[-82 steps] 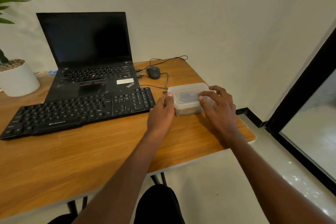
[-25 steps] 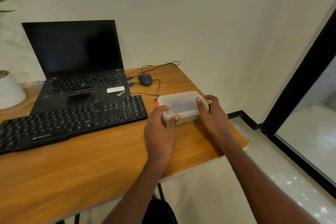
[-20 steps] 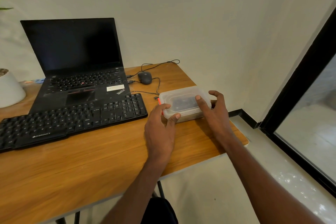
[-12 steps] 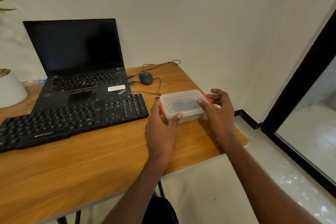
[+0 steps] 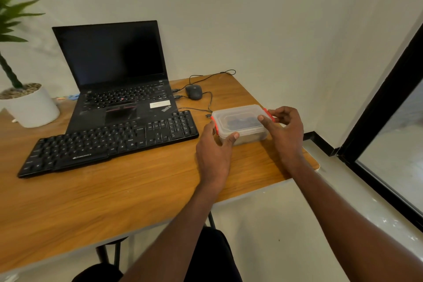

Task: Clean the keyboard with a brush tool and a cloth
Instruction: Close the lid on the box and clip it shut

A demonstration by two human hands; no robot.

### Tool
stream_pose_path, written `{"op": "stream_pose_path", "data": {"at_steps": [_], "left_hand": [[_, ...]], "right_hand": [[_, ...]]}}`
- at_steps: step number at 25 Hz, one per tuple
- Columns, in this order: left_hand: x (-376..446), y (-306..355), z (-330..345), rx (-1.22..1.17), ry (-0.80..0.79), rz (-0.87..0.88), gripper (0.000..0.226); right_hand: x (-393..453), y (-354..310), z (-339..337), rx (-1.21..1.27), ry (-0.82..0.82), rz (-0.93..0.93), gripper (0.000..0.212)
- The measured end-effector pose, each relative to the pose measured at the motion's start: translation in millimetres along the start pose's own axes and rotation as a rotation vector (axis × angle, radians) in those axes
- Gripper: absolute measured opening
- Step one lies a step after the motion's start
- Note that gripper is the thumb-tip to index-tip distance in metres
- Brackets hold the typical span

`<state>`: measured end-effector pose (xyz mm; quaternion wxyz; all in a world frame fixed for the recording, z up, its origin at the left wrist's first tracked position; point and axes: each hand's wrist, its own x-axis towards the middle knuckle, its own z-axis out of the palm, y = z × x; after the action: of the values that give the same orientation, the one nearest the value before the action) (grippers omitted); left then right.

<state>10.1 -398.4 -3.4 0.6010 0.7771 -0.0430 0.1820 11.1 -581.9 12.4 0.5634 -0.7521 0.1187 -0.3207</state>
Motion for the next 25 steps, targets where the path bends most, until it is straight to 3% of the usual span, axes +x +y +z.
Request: {"op": "stream_pose_path", "data": {"at_steps": [3, 10, 14, 17, 20, 23, 25], "left_hand": [[1.0, -0.5, 0.1, 0.014, -0.012, 0.000, 0.067], [3.1, -4.4, 3.3, 0.040, 0.002, 0.033, 0.065], [1.0, -1.8, 2.5, 0.032, -0.022, 0.014, 0.058], [1.4, -5.1, 3.0, 0.001, -0.022, 0.014, 0.050], [2.5, -6.9, 3.5, 0.012, -0.021, 0.020, 0.047], [2.9, -7.0, 3.7, 0.017, -0.031, 0.038, 0.044], [2.3, -7.1, 3.4, 0.023, -0.034, 0.049, 0.041]], "right_hand": [[1.0, -1.8, 0.9, 0.079, -0.042, 0.081, 0.066], [-1.0, 1.2, 3.1, -0.089, 0.034, -0.092, 0.032], [-0.6, -0.1, 2.6, 0.013, 0.034, 0.046, 0.043], [1.6, -0.3, 2.4, 0.015, 0.076, 0.142, 0.034], [1.3, 2.4, 2.1, -0.010, 0.052, 0.102, 0.024], [2.3, 3.0, 0.7, -0.015, 0.032, 0.054, 0.032], [4.0, 3.1, 0.6, 0.009, 0.050, 0.122, 0.040]]}}
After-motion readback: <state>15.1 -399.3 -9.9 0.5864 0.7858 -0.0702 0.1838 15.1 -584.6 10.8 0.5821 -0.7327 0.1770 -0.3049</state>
